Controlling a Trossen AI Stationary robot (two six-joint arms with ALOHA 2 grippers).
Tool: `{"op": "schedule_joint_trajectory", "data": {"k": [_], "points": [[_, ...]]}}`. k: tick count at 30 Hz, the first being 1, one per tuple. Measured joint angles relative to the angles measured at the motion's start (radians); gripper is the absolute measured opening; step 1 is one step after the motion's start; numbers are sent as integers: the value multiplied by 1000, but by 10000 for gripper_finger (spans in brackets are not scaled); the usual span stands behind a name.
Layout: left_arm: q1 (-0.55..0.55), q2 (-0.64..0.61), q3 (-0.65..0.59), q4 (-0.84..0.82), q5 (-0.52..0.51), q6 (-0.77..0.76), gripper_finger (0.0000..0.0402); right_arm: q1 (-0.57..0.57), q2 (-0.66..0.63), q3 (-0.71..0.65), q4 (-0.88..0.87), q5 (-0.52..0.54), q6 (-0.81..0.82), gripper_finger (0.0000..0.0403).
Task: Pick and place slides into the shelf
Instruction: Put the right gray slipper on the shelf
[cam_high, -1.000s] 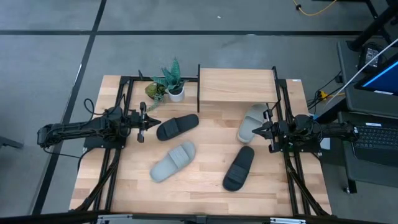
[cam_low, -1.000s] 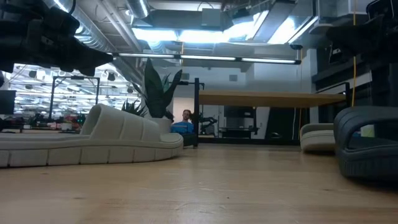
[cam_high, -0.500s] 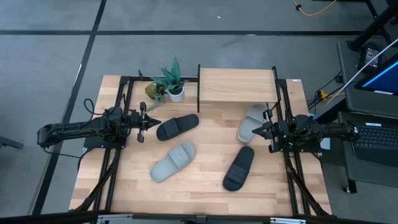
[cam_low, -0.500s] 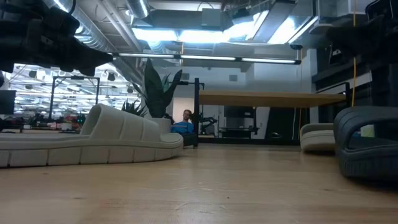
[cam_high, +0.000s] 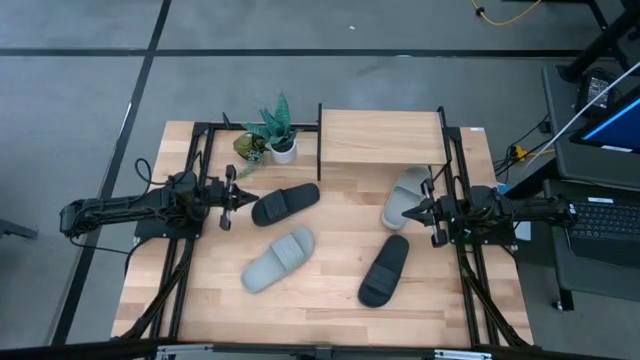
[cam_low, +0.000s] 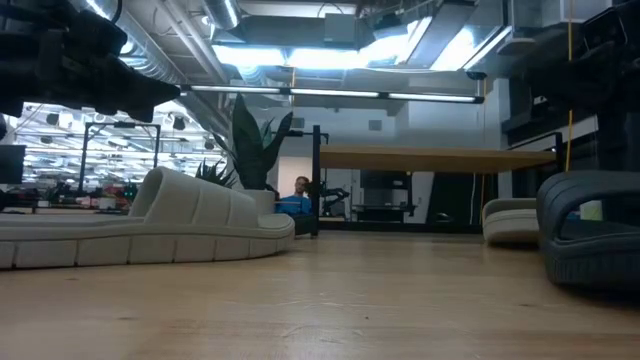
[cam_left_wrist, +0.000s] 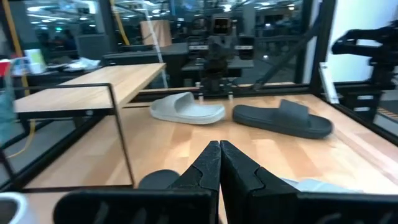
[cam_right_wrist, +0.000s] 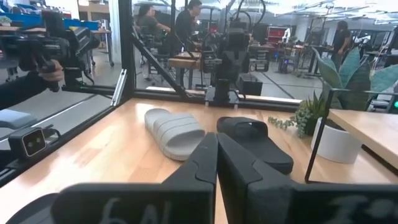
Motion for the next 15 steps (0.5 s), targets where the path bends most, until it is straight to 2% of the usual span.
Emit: {"op": "schedule_joint_trajectory", "data": {"k": [6,15], "points": [[0,0,0,0,-6,0,0,0,0,0,-7,40,0,12],[0,0,0,0,-23,-1,0,0,0,0,-7,42,3,12]]}}
